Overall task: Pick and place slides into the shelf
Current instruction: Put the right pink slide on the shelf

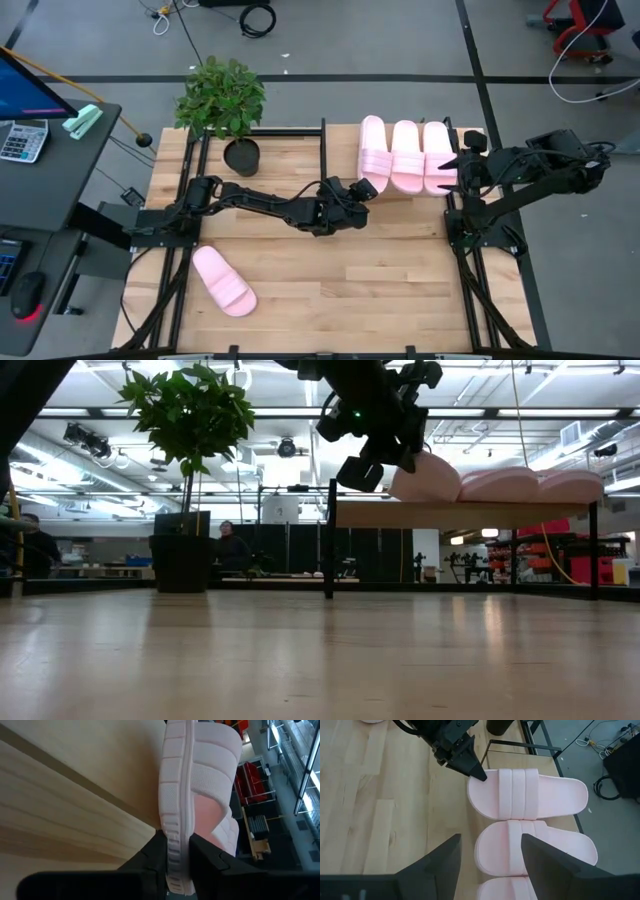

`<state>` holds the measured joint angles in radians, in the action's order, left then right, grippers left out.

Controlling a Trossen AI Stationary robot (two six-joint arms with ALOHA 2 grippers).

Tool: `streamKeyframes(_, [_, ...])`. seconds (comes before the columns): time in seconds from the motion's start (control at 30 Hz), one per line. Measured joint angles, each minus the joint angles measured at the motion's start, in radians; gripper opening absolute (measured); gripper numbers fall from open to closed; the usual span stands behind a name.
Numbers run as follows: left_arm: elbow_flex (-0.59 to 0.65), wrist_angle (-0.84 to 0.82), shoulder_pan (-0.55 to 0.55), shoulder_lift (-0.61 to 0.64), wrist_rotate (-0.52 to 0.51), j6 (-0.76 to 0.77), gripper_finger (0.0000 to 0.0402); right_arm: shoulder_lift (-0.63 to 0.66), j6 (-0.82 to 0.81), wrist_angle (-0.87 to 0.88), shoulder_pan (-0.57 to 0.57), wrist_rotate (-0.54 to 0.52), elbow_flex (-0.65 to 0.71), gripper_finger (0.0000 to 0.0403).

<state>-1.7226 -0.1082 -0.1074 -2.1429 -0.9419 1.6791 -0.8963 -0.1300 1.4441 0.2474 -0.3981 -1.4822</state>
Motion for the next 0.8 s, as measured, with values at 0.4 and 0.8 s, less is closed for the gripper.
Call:
streamKeyframes(0.4, [0.0, 0.0, 0.0, 0.0, 0.056, -0.05, 0.0153, -0.007, 0.0, 0.0, 0.0, 0.0, 0.0, 0.0213])
streamKeyframes(0.8, [0.0, -0.001, 0.004, 0.0, 0.109, -0.129, 0.0159, -0.007, -0.005, 0.0, 0.0, 0.0, 0.0, 0.0213])
